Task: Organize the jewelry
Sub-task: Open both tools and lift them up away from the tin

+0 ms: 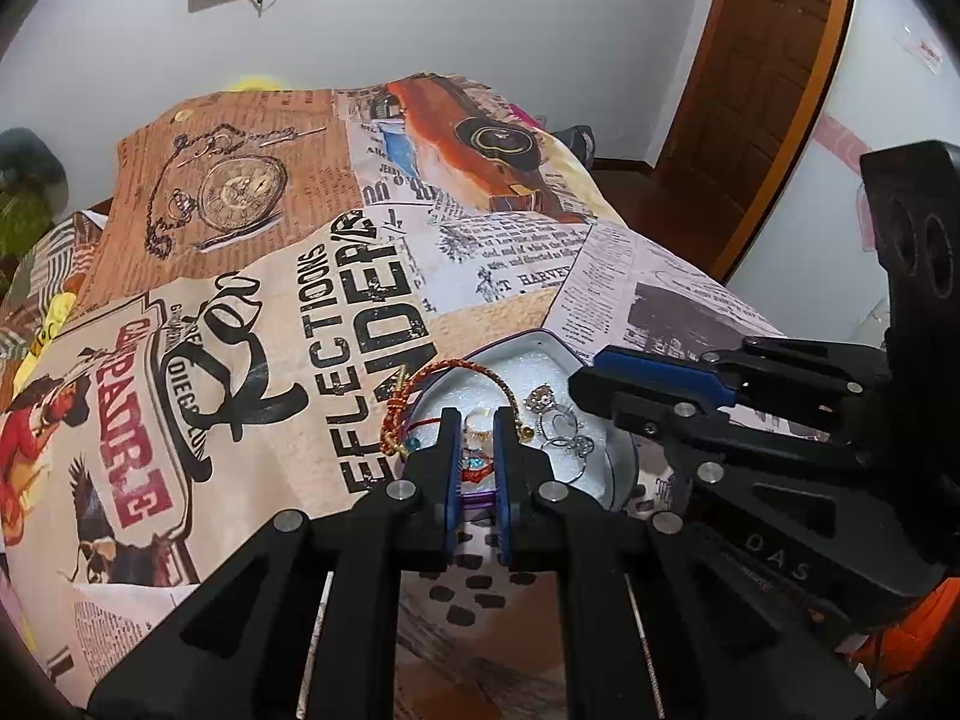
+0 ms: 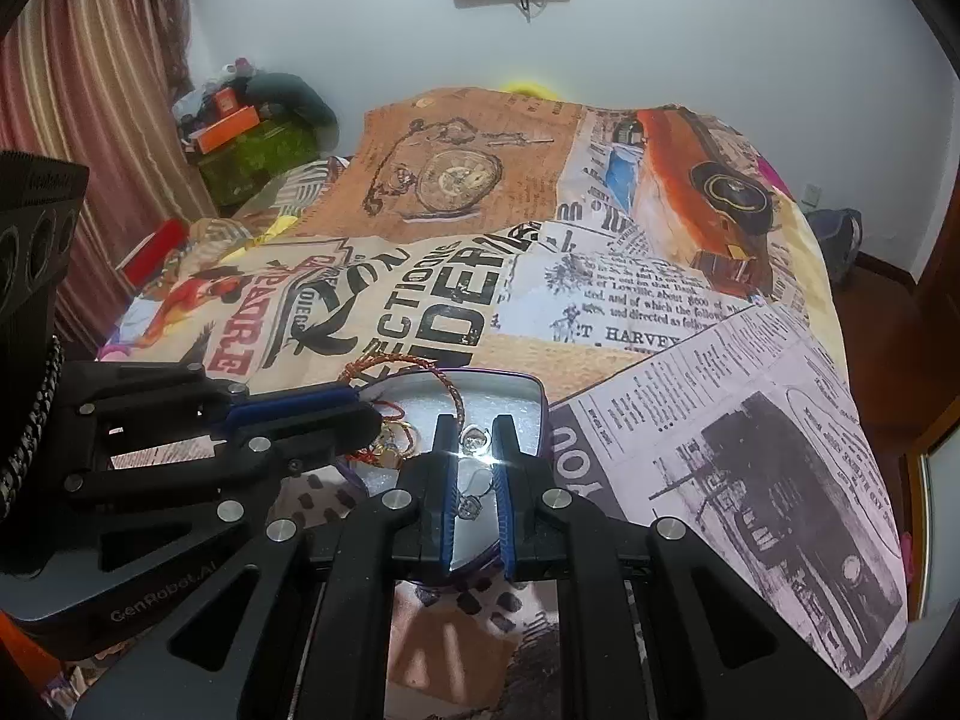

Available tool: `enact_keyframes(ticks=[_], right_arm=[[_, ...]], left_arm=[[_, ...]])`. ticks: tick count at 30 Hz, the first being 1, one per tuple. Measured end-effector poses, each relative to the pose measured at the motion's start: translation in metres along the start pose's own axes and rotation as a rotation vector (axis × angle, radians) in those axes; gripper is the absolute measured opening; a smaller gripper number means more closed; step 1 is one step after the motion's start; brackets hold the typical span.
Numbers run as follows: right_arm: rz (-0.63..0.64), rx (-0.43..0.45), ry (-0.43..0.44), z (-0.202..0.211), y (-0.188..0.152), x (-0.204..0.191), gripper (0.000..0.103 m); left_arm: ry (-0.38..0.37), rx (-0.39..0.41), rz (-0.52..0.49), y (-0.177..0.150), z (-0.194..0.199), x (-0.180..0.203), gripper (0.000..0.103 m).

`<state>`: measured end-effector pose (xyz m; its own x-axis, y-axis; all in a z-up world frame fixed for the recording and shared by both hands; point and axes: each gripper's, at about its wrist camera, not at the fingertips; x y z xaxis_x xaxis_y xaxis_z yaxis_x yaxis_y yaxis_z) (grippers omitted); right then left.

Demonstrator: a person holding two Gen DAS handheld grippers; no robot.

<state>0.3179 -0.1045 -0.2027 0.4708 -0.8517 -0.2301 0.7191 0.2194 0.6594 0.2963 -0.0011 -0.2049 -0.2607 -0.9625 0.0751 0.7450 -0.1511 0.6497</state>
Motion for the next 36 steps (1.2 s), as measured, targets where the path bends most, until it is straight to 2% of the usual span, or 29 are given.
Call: enact_keyframes(ticks=[3,5,7,12,16,21,29,31,33,36], right_arm=[[0.003,0.004,-0.017,0.002,0.001,-0.001,0.017],[0.007,0.013,-0.026,0.005,0.0,-0.002,0.029],[0.008,0.033,-0.031,0.011,0.001,-0.003,0.034],[0.001,0.051,-0.029,0.025,0.004,-0.004,0.034],[-0.001,0.08,-0.028,0.044,0.007,-0.009,0.034],[-0.002,0.174,-0.02,0.093,0.014,-0.021,0.034],[-0.031,0.475,-0.015,0.218,0.013,-0.05,0.034],[-0.031,0.559,-0.013,0.251,0.006,-0.06,0.034],[-0.026,0.626,-0.014,0.279,-0.004,-0.071,0.034],[-0.017,0.687,-0.028,0.303,-0.016,-0.084,0.034]], left_arm=[[0.008,-0.004,0.007,-0.001,0.003,-0.002,0.011],[0.013,-0.006,0.013,-0.001,0.006,-0.004,0.015],[0.018,-0.001,0.022,-0.002,0.01,-0.005,0.016],[0.025,0.03,0.041,0.001,0.032,-0.006,0.017],[0.044,0.088,0.04,0.007,0.065,-0.002,0.017],[0.076,0.221,0.021,0.013,0.131,0.011,0.017],[0.144,0.501,-0.05,0.002,0.257,0.051,0.018],[0.156,0.56,-0.059,-0.005,0.282,0.061,0.027],[0.186,0.619,-0.061,-0.014,0.303,0.071,0.046],[0.226,0.688,-0.063,-0.03,0.331,0.083,0.05]])
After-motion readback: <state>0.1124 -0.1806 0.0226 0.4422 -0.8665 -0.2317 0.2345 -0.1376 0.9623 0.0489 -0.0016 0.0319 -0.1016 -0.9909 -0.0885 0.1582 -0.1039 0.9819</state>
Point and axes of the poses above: each gripper's, at about its wrist camera, not at the fingertips, and z roughly against the way its jaws point, x to its right, y to its top, and after that the axes turned 6 degrees about -z, right-handed
